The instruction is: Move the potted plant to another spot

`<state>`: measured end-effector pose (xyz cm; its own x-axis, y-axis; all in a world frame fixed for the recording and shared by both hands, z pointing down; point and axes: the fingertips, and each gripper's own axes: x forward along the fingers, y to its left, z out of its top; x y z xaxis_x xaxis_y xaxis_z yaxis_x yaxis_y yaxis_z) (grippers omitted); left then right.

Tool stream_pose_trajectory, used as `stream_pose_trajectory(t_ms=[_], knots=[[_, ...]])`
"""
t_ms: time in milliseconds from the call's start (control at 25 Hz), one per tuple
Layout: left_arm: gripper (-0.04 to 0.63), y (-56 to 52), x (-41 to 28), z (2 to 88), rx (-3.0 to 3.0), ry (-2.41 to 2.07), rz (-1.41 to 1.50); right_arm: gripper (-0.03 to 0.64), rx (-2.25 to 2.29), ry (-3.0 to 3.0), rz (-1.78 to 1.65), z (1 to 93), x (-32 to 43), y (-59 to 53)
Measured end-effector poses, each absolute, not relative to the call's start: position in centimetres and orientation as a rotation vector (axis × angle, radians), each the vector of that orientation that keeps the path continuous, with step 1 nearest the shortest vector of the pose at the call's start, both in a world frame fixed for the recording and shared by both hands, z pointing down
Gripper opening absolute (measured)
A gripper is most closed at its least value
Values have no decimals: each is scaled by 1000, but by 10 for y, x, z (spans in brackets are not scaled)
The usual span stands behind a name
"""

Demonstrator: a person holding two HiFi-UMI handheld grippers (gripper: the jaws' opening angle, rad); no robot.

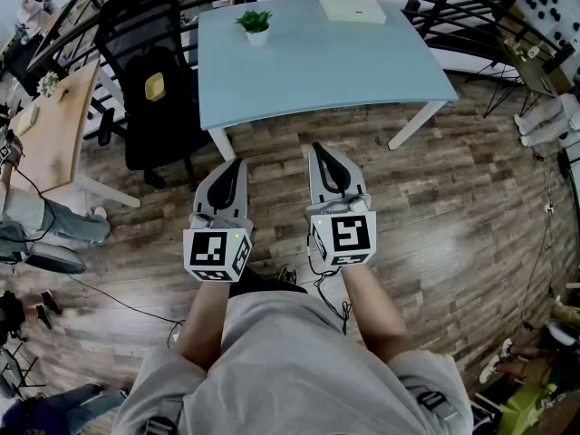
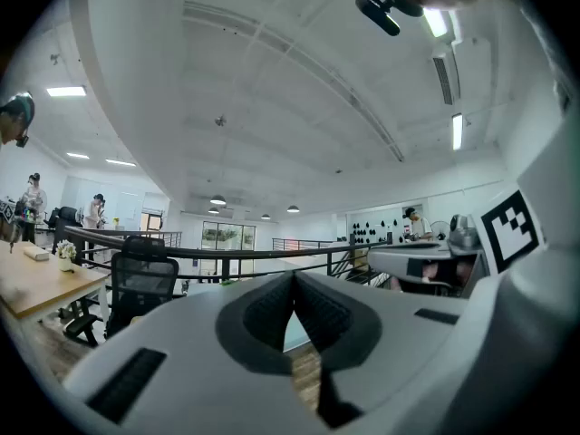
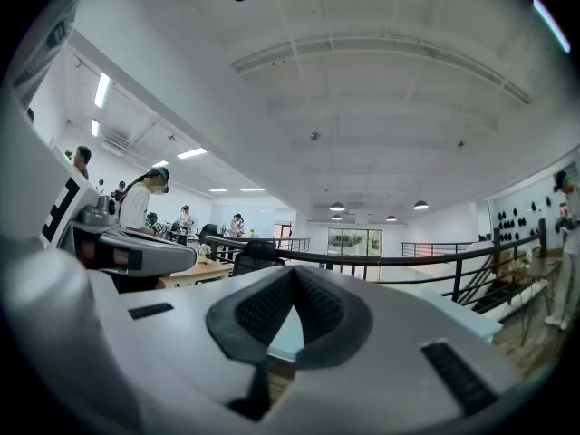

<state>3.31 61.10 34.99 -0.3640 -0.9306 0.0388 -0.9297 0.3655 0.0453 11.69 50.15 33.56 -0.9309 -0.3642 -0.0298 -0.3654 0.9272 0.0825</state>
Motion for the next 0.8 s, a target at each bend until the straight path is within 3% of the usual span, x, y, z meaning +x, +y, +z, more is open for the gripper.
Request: stream_pose_trajectory(t_ms=[400, 640, 800], knots=[[12, 617, 36, 393, 1731, -2432, 74, 5, -469, 3189, 60, 393, 129, 506], [12, 583, 29, 433, 1738, -2316, 69, 109, -480, 3272, 17, 426, 122, 492], [12, 544, 7, 436, 1787, -2284, 44, 124, -468, 3314, 15, 437, 96, 465]])
